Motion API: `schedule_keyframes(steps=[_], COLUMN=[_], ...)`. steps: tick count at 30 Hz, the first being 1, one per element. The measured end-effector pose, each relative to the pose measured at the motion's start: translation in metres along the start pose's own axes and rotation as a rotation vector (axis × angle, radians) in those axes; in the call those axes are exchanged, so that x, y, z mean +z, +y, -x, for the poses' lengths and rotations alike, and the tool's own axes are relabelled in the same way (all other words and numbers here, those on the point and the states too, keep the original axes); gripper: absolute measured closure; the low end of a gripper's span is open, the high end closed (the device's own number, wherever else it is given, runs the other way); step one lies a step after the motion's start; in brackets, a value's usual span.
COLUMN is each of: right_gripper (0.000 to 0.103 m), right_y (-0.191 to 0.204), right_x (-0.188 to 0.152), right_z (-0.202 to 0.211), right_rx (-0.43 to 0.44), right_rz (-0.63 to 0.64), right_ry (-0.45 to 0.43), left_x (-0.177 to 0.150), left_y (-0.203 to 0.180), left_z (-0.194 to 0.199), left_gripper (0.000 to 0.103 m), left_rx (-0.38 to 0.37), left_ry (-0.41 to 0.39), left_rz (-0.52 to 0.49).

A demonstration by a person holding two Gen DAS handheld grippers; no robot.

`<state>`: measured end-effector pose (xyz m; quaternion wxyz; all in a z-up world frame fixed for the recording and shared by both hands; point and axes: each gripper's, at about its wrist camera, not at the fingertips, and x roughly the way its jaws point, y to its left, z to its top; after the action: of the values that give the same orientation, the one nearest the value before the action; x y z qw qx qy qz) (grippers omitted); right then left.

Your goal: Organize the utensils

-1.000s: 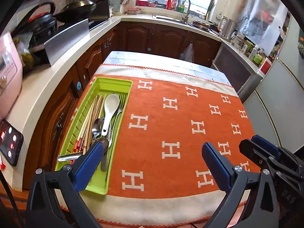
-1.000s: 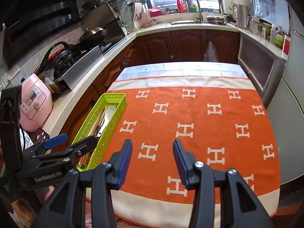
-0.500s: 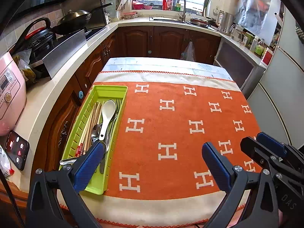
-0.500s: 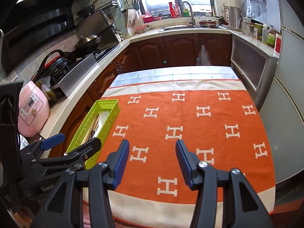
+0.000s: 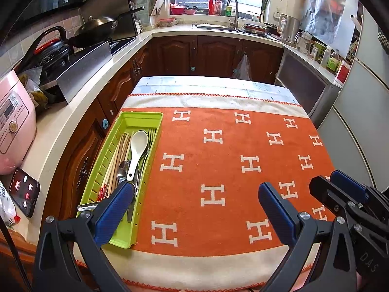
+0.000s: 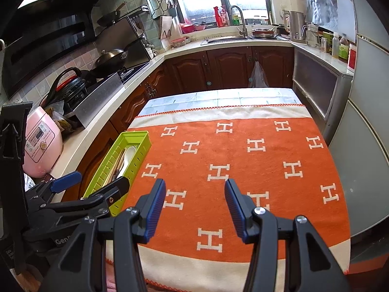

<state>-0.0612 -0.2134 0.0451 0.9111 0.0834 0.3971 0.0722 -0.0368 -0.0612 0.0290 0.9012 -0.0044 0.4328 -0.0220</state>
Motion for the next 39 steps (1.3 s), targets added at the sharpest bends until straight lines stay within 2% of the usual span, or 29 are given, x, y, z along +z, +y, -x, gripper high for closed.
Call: schedule_keyframes(steps=[39], right_gripper=[0.052], right_y=[-0.0026], right_x=[-0.0028], right_z=[0.0014], right_rx=[0.001], right_rz=[-0.004], right_ry=[0.003], left_x=[-0.0039], left_y=[0.0024], left_z=[0.0035], left_gripper=[0.001], left_rx=[0.017], left_ry=[-0.001], left_rz=[-0.007])
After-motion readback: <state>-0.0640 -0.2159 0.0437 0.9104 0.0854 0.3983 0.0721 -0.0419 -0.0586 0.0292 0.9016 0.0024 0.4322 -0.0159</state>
